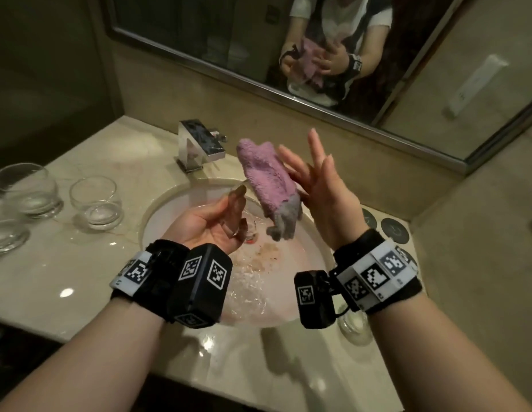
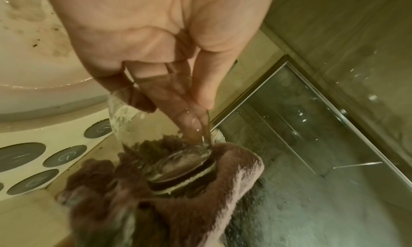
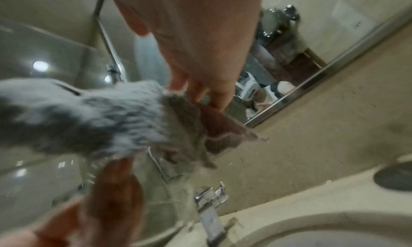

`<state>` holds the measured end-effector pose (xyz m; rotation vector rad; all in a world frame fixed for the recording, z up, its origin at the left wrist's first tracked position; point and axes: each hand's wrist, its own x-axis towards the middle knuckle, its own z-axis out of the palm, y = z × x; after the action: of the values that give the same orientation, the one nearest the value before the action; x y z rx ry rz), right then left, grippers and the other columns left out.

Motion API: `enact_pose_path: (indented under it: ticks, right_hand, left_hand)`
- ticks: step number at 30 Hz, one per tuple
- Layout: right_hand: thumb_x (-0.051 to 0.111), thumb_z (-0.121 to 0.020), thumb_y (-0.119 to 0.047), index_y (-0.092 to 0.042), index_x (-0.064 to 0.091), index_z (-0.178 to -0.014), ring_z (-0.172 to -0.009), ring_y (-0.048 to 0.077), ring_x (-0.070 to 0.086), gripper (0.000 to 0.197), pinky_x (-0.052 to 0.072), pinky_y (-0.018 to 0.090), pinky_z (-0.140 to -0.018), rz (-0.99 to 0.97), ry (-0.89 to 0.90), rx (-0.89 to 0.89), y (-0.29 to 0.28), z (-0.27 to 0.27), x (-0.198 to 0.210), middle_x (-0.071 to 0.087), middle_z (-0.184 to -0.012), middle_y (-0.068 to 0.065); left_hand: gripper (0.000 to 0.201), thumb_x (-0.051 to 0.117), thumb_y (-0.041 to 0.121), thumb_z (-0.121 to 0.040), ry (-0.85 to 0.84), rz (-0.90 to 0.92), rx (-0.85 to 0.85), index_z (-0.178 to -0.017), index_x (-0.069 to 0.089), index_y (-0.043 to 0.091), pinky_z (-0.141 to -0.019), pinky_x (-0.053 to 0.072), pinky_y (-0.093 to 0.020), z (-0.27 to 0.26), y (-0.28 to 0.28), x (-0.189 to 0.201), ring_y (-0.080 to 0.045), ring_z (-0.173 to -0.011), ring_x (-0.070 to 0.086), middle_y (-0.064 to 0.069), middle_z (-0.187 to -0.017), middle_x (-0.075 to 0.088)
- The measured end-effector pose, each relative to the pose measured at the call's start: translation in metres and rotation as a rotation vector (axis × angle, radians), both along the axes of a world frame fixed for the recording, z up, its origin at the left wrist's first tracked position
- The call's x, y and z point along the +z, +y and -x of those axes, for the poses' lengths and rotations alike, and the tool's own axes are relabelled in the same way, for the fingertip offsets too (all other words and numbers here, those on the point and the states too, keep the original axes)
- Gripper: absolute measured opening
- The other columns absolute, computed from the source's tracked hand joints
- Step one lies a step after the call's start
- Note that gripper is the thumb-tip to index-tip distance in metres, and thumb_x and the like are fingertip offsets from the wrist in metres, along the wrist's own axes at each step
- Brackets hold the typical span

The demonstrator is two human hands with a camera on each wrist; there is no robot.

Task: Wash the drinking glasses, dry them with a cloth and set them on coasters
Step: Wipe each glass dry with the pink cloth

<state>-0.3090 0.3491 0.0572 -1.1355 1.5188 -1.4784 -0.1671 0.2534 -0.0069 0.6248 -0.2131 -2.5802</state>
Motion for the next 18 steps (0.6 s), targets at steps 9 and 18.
enact_pose_path:
  ticks: [9, 18]
  right_hand:
    - [0.038, -0.085, -0.06, -0.018, 0.046, -0.135, -0.112, 0.018, 0.05, 0.066, 0.042, 0.034, -0.094, 0.178, 1.108, -0.047, -0.02, 0.007, -0.001, 0.052, -0.124, 0.004]
    - [0.039, -0.096, -0.029, -0.015, 0.056, -0.085, -0.081, 0.016, 0.054, 0.025, 0.045, 0.033, -0.074, -0.314, 0.229, -0.256, -0.051, -0.013, 0.002, 0.054, -0.081, -0.002]
  left_hand:
    - [0.021, 0.053, 0.008, -0.072, 0.008, 0.26, -0.006, -0.08, 0.072, 0.008, -0.064, 0.051, -0.021, -0.002, 0.0, 0.017, -0.007, -0.06, 0.068, -0.001, -0.072, 0.072]
    - [0.012, 0.056, 0.005, -0.079, -0.21, 1.005, 0.071, -0.09, 0.056, 0.009, -0.072, 0.054, -0.019, 0.001, -0.012, 0.021, -0.01, -0.072, 0.069, 0.001, -0.076, 0.073]
